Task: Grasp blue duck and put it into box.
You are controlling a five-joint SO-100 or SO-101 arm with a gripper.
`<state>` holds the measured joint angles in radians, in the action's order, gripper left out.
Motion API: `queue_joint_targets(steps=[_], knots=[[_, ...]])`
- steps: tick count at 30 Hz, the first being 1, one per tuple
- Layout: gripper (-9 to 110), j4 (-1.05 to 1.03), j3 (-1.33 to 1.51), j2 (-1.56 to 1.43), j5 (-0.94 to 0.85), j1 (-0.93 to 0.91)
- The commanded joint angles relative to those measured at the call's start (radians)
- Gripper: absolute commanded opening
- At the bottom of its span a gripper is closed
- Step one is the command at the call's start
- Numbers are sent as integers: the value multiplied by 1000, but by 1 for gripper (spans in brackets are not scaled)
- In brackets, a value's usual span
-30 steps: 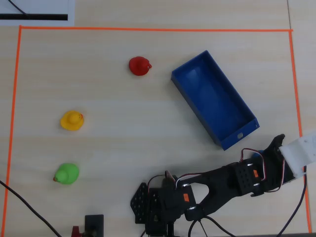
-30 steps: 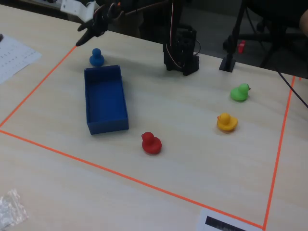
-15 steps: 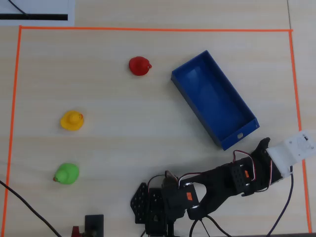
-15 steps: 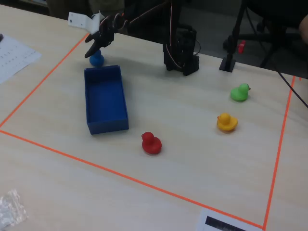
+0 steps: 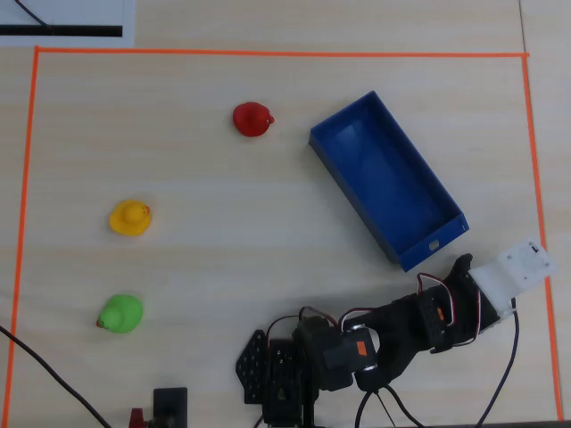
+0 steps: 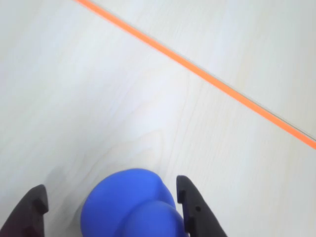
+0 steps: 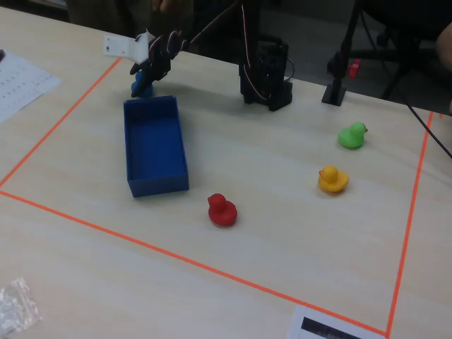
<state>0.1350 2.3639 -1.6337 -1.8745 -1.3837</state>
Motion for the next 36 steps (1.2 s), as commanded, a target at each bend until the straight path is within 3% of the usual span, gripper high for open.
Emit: queue_joint_targets(steps=[1, 15, 17, 20, 31, 36], knots=[[36, 32, 5, -3, -34, -18], [35, 63, 25, 49, -132, -51], [25, 63, 25, 49, -123, -49], [0, 49, 23, 49, -101, -44], [0, -94, 6, 9, -103, -44], [0, -380, -120, -115, 81, 28]])
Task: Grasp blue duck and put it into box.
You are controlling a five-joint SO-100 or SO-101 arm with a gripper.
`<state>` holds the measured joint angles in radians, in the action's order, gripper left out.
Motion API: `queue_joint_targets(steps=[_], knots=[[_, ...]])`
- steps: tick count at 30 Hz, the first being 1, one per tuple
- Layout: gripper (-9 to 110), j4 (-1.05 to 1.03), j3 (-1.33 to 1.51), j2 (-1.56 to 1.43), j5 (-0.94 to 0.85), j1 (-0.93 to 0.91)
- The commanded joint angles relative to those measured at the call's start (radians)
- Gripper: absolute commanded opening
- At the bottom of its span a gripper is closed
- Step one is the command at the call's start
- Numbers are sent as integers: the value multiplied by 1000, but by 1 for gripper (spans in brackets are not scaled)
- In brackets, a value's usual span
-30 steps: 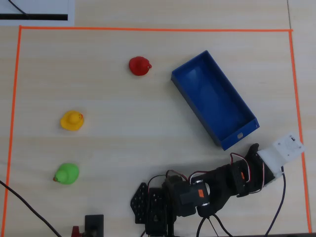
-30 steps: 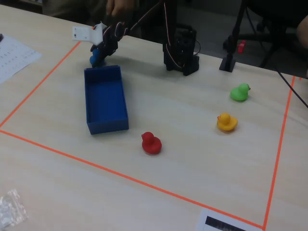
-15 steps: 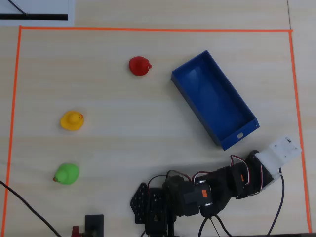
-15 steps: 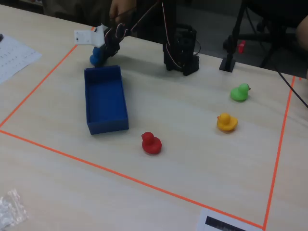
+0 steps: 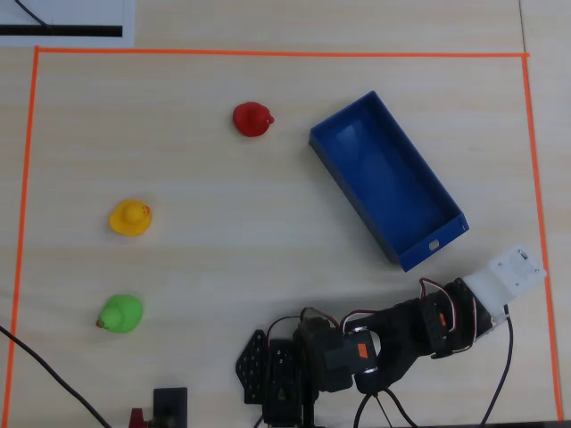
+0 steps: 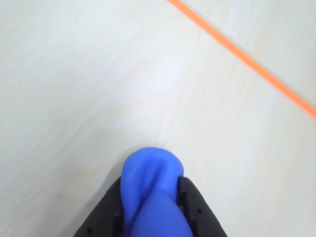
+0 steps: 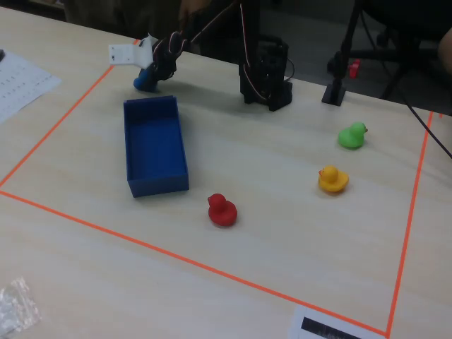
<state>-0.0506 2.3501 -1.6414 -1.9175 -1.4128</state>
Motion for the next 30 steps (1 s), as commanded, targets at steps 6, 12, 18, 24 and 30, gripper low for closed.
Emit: queue_joint_targets(steps=[6, 12, 18, 24, 30], knots=[[0, -565, -321, -311, 394, 227], [0, -756, -426, -426, 551, 448], [0, -698, -270, -476, 661, 650], [0, -505, -141, -391, 749, 782], [18, -354, -110, -299, 767, 818]])
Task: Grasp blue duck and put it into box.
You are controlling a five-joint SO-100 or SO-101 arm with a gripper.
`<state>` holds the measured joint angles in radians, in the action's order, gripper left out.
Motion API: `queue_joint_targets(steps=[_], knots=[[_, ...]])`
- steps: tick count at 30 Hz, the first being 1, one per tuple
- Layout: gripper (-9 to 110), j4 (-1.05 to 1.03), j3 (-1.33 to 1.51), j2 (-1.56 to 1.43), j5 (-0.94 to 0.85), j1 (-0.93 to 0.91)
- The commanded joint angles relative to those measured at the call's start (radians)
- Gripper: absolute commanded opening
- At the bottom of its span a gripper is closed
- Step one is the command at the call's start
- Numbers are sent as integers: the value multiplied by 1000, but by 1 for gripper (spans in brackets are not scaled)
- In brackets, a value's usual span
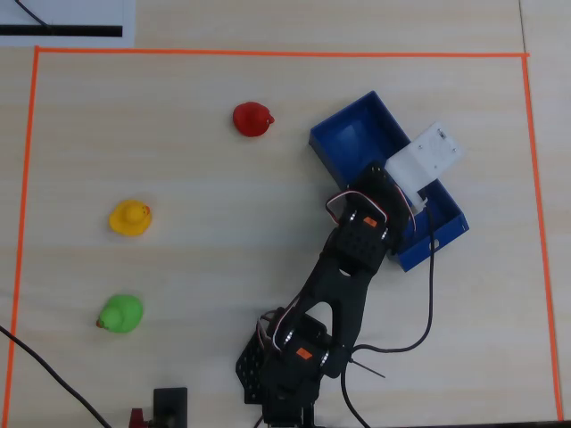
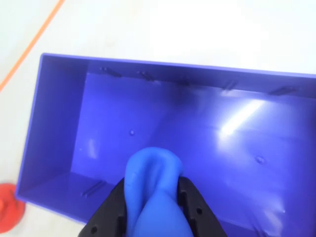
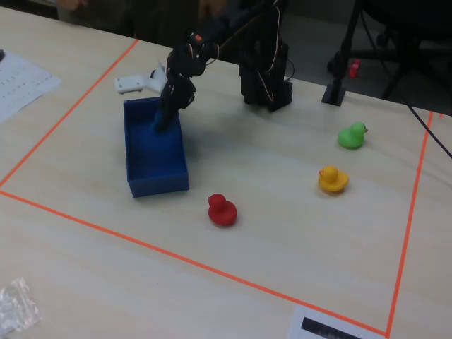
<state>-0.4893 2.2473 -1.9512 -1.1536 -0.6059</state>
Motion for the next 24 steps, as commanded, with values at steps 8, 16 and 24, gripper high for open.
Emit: queue_joint_targets(steps=[8, 16, 24], knots=[[37, 71, -11, -78, -8, -18], [0, -314, 86, -515, 71, 204], [0, -534, 460, -1023, 72, 558]])
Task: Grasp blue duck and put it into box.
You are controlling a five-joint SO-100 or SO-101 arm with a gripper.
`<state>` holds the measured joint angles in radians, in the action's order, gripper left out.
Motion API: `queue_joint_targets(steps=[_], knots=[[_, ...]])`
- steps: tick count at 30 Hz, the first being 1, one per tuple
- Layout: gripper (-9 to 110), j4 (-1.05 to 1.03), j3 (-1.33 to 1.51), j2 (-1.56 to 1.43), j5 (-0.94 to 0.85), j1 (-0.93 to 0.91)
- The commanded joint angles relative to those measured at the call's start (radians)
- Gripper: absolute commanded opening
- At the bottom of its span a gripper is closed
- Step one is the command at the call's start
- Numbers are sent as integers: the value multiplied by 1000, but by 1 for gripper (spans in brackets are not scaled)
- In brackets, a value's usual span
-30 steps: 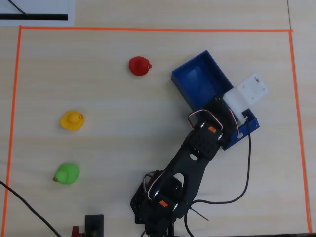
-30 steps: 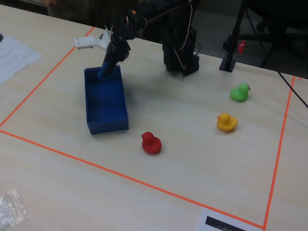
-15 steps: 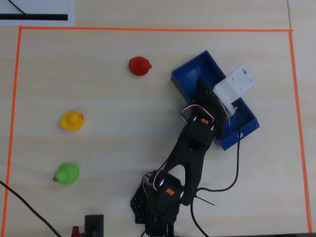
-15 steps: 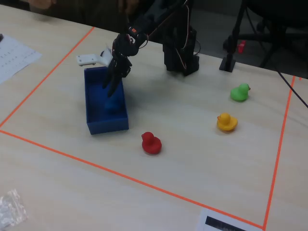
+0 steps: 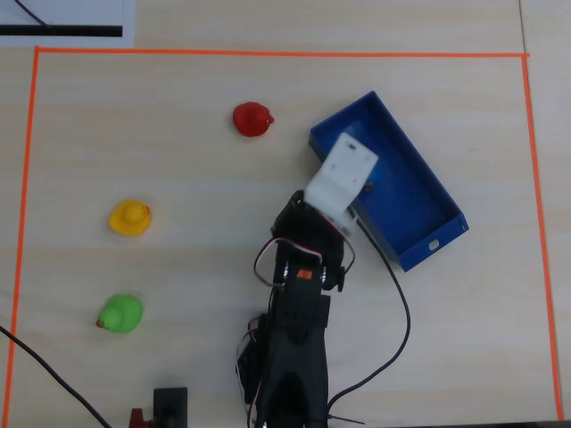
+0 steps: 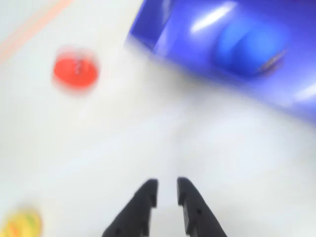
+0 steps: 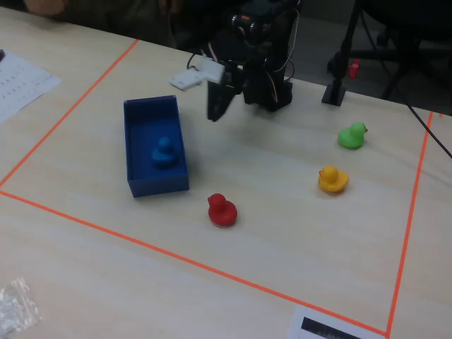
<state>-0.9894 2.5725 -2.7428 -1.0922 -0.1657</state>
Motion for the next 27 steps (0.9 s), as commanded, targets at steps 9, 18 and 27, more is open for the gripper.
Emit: queue_joint_targets(steps=[9, 18, 27], knots=[[0, -147, 445, -476, 9, 249], [0, -311, 537, -568, -94, 258], [6, -313, 538, -568, -94, 242]])
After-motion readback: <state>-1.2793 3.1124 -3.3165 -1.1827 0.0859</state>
